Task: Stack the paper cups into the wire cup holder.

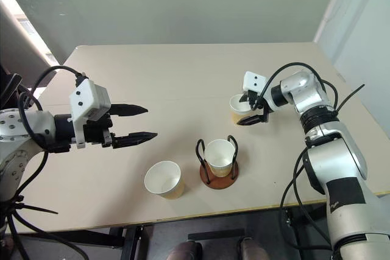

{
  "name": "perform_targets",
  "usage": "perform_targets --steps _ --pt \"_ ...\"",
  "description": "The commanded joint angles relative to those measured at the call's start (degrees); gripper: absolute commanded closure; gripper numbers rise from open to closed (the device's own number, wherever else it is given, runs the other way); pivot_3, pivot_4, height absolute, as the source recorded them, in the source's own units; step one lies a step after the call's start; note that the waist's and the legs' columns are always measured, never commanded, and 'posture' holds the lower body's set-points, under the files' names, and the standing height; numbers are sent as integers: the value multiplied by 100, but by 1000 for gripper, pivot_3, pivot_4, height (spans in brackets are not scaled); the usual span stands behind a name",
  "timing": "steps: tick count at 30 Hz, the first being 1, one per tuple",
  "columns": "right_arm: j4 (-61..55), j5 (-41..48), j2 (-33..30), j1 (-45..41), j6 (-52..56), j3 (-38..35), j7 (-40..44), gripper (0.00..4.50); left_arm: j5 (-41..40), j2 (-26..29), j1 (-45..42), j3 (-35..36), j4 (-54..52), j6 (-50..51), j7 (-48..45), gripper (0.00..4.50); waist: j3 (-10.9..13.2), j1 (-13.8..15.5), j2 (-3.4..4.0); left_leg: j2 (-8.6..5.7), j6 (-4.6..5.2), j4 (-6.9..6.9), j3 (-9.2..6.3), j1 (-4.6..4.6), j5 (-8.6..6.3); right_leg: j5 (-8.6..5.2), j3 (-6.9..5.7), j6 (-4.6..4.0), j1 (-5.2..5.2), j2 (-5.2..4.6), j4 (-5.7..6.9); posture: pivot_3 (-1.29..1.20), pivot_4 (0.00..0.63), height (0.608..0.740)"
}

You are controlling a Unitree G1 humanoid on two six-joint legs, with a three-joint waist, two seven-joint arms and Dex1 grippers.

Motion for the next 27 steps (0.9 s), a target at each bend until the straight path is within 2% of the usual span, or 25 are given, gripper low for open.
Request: perform_targets --steps 1,3,13,17,20,22,27 --pt "145 -372 63 -5 -351 54 -242 405 -183 176 92 450 -410 202 67 837 0 5 0 0 0 0 -1 1 0 1 -2 -1 2 0 2 0 150 740" --pt "220 -438 146 -1 -398 -6 -290 957 -235 234 213 597 -543 315 89 837 0 2 0 0 0 2 -1 3 0 2 -3 -2 4 -2 5 0 150 740" --pt "286 -574 296 -68 -661 -168 -251 4486 -429 308 480 1076 -779 475 149 837 0 -8 1 1 -8 3 0 9 5 7 -5 -7 3 -2 17 0 150 740" --pt "-42 -332 140 -194 -629 -386 174 4486 -442 325 514 1100 -788 450 166 837 1 -6 1 1 -8 3 0 9 5 7 -5 -7 4 -2 17 0 150 740" --pt "-1110 245 -237 -288 -266 -706 1191 4486 -445 341 496 1101 -730 382 115 837 4 -2 7 0 -11 2 1 4 6 7 -5 -7 2 -2 14 0 150 740" --pt "-2121 924 -523 -270 343 -806 1550 4486 -444 334 479 1061 -706 344 99 837 5 -1 7 0 -17 -1 3 0 10 6 -6 -8 1 -1 11 0 150 740" --pt "-4182 2834 -1312 -229 1974 -716 1596 4486 -416 238 373 797 -618 184 90 837 4 -13 6 3 -85 -13 3 10 49 0 -6 -17 9 5 -2 0 150 740"
